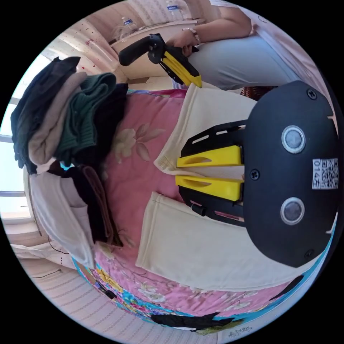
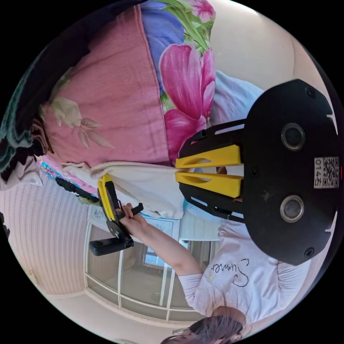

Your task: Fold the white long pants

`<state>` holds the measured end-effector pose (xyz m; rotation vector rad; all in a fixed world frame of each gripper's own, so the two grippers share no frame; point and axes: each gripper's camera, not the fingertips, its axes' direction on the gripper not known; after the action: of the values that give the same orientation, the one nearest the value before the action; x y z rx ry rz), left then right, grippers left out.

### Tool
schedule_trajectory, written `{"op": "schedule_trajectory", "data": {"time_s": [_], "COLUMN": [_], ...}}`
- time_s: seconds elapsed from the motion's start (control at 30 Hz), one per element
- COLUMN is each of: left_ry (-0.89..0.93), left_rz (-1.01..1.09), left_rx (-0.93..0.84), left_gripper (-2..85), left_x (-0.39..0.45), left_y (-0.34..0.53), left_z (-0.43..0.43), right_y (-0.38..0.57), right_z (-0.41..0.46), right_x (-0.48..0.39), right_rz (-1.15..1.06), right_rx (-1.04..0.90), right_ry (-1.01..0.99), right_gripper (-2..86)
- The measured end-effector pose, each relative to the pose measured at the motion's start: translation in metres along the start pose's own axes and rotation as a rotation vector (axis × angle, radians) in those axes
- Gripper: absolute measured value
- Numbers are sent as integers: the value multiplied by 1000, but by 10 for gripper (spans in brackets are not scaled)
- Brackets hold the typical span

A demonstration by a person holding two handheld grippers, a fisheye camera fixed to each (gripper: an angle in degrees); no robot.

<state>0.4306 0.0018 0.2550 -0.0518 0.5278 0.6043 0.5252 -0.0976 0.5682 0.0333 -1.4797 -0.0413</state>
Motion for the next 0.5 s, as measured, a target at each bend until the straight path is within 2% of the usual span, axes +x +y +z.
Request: {"op": "schedule_trajectory", "data": {"time_s": [0.03, 0.1, 0.13, 0.2, 0.33, 0.5], "left_ry": [19, 77, 124, 151, 71, -61], "left_rz": [-30, -95, -162, -159, -140, -362], "left_rx": [-41, -3, 11, 102, 286, 325], "left_gripper": [49, 52, 52, 52, 43, 42], "left_x": [-5, -18, -28, -35, -41, -55], "left_y": [8, 24, 35, 61, 165, 354], "left_z": [15, 7, -8, -45, -150, -236], "right_y": [-4, -8, -9, -10, -17, -20], "right_z": [5, 8, 9, 9, 17, 23], "right_x": [-2, -2, 0, 0, -4, -8], "right_rz": [16, 35, 51, 52, 78, 102], "right_rx": [-37, -63, -63, -62, -109, -143], "right_ry": [48, 71, 64, 59, 116, 137], "right_gripper": [9, 9, 9, 9, 11, 15]}}
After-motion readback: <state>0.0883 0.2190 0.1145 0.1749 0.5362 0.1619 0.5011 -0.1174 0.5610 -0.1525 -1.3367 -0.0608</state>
